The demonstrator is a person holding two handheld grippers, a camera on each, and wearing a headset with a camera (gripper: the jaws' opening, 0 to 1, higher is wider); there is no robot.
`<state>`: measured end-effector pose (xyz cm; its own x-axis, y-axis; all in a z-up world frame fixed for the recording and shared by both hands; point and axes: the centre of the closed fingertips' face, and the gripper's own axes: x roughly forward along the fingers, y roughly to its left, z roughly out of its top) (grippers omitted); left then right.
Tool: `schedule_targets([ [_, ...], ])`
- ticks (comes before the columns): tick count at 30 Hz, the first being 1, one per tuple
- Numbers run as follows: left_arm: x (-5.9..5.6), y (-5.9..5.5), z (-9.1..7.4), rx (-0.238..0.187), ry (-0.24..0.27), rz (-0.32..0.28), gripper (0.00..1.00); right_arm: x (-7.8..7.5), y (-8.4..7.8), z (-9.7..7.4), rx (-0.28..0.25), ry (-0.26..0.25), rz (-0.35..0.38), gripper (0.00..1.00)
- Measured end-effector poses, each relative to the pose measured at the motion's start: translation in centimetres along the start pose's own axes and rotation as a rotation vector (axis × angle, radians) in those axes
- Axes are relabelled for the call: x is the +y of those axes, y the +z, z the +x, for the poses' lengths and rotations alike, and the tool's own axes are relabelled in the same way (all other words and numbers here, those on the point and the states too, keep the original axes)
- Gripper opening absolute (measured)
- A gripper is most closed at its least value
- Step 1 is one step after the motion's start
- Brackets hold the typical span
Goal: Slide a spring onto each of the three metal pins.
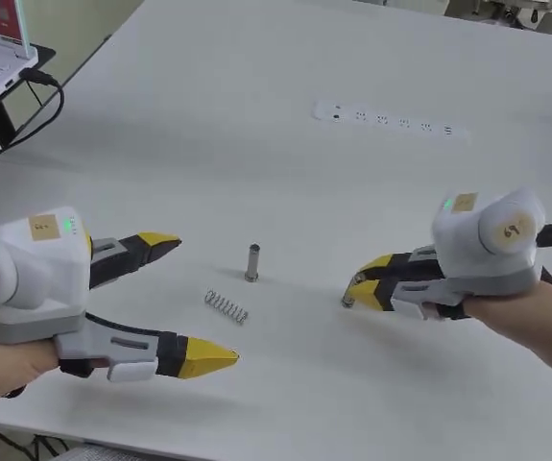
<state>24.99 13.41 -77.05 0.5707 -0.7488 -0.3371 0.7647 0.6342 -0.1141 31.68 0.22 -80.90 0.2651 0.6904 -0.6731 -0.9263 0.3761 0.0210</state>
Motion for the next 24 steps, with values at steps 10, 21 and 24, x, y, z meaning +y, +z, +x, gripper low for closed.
schedule_targets([
  [10, 0.0, 0.0, -0.2, 0.002, 0.003, 0.000, 0.90, 0.0, 0.4, -0.4, -0.012, -0.024, -0.005, 0.20],
  [21, 0.2, 0.4, -0.2, -0.002, 0.006, 0.003, 0.91, 0.0, 0.4, -1.0, -0.029, -0.037, 0.013, 0.27],
  [24, 0.3, 0.4, -0.2, -0.002, 0.010, 0.003, 0.91, -0.1, 0.5, -1.2, -0.039, -0.041, 0.023, 0.28],
])
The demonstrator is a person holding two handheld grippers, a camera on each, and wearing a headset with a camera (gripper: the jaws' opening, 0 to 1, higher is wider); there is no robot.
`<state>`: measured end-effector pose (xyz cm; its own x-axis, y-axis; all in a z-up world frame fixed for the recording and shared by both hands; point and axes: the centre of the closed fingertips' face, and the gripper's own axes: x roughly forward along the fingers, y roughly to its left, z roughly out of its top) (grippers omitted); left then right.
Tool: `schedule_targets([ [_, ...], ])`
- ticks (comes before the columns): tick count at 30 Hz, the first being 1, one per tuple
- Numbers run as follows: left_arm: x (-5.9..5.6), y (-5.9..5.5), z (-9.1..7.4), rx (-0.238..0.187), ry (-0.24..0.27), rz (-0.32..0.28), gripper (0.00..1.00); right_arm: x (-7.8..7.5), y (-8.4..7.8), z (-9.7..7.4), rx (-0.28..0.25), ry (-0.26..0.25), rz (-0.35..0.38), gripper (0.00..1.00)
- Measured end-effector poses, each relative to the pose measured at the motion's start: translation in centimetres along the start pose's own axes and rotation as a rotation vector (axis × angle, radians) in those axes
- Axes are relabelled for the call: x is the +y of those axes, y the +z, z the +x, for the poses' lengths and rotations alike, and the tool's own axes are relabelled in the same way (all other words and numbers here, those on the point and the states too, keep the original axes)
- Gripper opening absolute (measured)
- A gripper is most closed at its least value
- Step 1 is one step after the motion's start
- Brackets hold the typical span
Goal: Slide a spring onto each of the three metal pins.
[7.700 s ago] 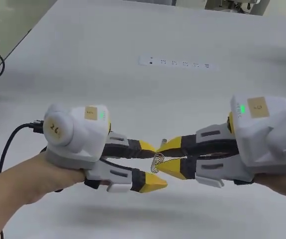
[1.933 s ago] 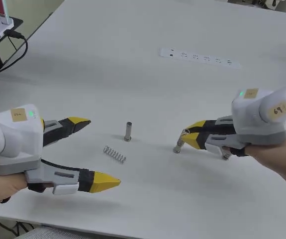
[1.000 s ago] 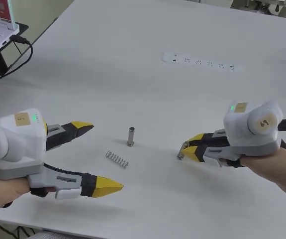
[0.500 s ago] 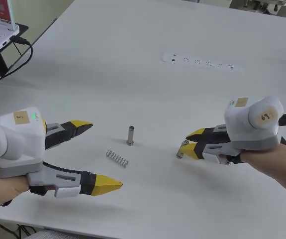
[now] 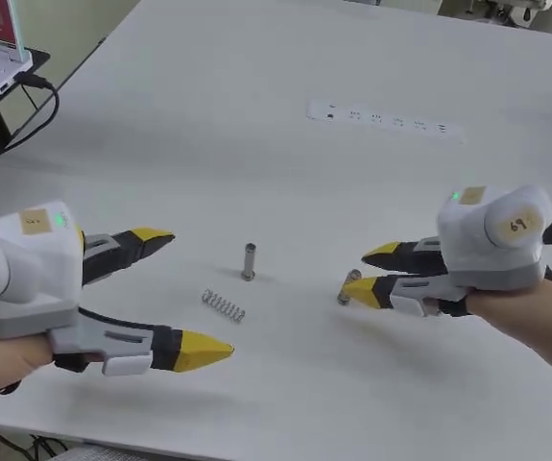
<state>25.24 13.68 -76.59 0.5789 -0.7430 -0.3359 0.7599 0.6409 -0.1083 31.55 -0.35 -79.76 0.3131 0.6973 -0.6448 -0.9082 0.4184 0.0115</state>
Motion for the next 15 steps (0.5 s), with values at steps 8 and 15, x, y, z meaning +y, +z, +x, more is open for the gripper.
schedule_targets([
  [8, -0.04, 0.19, 0.08, -0.002, -0.001, -0.002, 0.91, 0.00, 0.08, -0.57, -0.024, -0.014, 0.012, 0.36],
  [15, 0.03, 0.29, 0.03, -0.002, 0.002, -0.003, 0.92, -0.13, 0.12, -1.03, -0.045, -0.039, 0.032, 0.44],
])
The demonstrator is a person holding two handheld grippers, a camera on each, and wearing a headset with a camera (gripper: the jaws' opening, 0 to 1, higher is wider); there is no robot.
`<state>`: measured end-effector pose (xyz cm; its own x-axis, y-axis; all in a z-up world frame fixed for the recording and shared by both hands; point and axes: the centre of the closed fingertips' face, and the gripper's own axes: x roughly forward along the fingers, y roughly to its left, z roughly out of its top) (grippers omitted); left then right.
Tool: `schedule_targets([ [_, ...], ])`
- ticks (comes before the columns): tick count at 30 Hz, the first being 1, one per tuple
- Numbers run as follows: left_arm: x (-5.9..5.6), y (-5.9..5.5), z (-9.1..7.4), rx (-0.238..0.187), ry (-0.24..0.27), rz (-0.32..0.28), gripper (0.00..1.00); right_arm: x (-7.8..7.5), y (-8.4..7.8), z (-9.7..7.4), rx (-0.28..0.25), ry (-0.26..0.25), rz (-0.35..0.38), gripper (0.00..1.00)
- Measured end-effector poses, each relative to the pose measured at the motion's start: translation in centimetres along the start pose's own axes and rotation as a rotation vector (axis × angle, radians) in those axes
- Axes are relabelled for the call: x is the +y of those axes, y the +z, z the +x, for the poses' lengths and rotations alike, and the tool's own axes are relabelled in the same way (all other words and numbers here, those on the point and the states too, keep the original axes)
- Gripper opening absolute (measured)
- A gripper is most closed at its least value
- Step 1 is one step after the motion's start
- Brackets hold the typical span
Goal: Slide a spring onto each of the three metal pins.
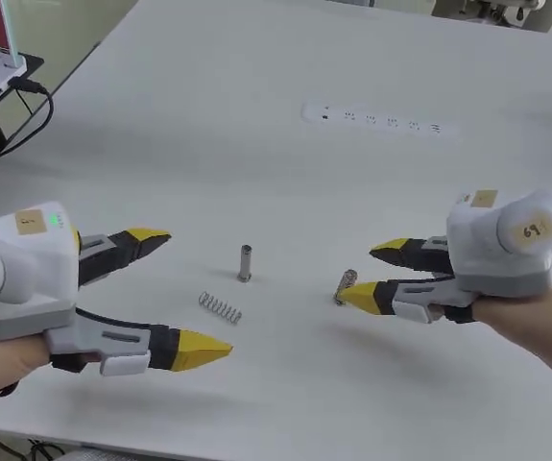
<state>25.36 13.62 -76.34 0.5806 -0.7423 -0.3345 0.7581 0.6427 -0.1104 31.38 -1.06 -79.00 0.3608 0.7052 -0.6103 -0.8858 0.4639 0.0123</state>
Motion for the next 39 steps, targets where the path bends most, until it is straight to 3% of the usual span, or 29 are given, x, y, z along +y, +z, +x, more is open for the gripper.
schedule_targets([
  [21, 0.1, 0.1, -0.1, 0.002, 0.007, -0.003, 0.91, 0.1, -0.2, -2.7, -0.048, -0.022, 0.033, 0.45],
  [39, 0.1, -0.2, -0.4, 0.005, 0.012, -0.011, 0.91, 1.8, -0.1, -4.0, -0.073, -0.007, 0.038, 0.39],
])
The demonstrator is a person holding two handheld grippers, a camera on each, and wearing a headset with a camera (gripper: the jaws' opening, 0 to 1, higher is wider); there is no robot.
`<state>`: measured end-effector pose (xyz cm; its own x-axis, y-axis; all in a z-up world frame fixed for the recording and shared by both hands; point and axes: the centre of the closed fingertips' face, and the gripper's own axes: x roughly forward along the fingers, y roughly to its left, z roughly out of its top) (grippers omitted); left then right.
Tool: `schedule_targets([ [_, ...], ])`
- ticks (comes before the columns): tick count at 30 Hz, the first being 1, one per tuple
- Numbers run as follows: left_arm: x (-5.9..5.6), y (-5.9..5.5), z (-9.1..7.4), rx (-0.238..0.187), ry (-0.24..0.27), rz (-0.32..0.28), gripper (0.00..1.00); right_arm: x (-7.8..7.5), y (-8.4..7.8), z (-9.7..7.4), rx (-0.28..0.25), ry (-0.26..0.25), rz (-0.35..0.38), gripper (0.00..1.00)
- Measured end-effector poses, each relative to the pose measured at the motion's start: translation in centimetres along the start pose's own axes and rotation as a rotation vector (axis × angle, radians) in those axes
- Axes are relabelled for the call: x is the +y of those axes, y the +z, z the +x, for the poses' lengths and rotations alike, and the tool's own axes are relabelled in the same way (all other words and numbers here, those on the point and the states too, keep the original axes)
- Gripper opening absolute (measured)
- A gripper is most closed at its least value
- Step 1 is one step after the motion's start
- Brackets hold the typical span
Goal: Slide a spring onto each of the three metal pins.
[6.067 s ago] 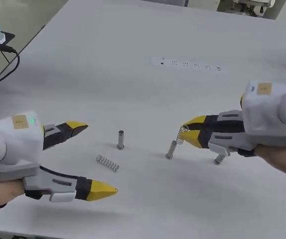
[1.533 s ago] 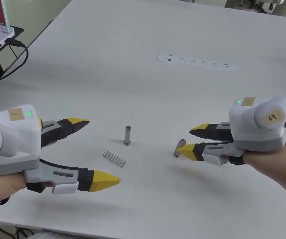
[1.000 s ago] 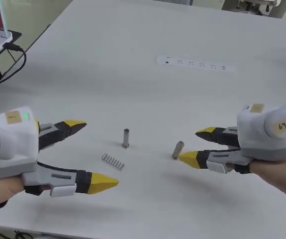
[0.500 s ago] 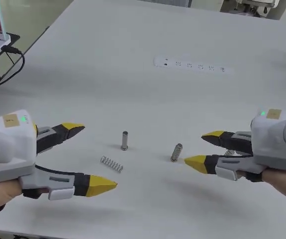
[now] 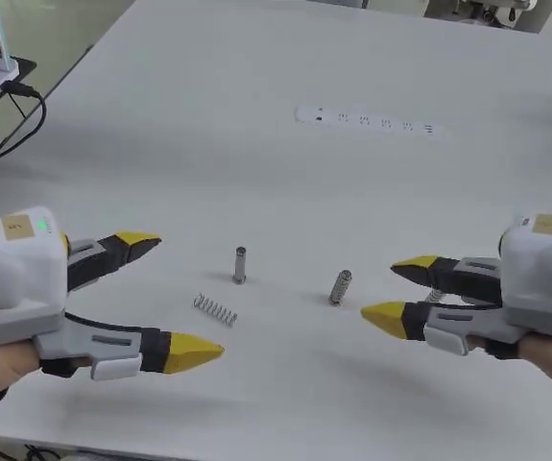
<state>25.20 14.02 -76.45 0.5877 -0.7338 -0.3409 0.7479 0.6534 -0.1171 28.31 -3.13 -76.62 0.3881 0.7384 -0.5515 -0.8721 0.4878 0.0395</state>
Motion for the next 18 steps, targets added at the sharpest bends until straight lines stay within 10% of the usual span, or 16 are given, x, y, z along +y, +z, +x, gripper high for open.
schedule_targets([
  [18, 0.4, -0.3, -0.2, 0.005, 0.006, -0.003, 0.91, 2.5, 1.0, 1.2, 0.032, 0.089, -0.064, 0.30],
])
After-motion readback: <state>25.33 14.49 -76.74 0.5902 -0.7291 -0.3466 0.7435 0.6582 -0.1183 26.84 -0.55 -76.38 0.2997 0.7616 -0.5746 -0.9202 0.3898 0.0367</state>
